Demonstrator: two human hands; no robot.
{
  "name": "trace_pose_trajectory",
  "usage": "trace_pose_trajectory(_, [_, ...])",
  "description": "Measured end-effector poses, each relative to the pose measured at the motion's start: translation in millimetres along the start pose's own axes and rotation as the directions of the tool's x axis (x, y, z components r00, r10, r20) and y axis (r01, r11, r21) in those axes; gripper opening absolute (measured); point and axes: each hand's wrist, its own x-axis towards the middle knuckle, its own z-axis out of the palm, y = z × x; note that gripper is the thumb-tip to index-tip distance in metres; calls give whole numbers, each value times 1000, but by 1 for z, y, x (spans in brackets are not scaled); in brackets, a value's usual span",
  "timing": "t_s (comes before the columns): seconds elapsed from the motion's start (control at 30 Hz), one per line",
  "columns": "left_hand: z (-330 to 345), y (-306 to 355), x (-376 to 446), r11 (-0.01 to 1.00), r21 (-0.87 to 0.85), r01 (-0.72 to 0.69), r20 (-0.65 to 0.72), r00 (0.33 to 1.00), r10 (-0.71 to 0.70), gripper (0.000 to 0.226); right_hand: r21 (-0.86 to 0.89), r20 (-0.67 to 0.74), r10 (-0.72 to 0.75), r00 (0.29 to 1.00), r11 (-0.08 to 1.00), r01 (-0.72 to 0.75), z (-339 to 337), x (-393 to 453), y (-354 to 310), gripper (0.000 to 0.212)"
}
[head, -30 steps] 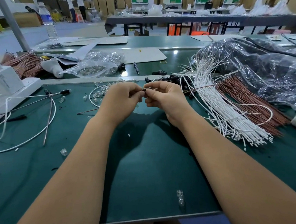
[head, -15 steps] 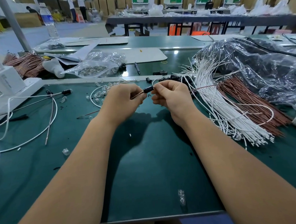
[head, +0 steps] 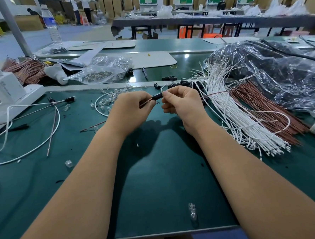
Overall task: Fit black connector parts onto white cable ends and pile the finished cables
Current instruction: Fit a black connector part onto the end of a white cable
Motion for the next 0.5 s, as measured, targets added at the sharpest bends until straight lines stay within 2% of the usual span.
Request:
trace_pose_trajectory(0.33, [3, -2, 2, 999, -41, 29, -35, 999, -30, 15, -87, -39, -31, 999, 996, 28, 0, 0, -1, 20])
trace_pose_trajectory(0.5, [3, -3, 2, 988, -140, 71, -34, 997, -76, 15, -2, -3, 26, 1000, 1000, -26, -1, 0, -4, 20])
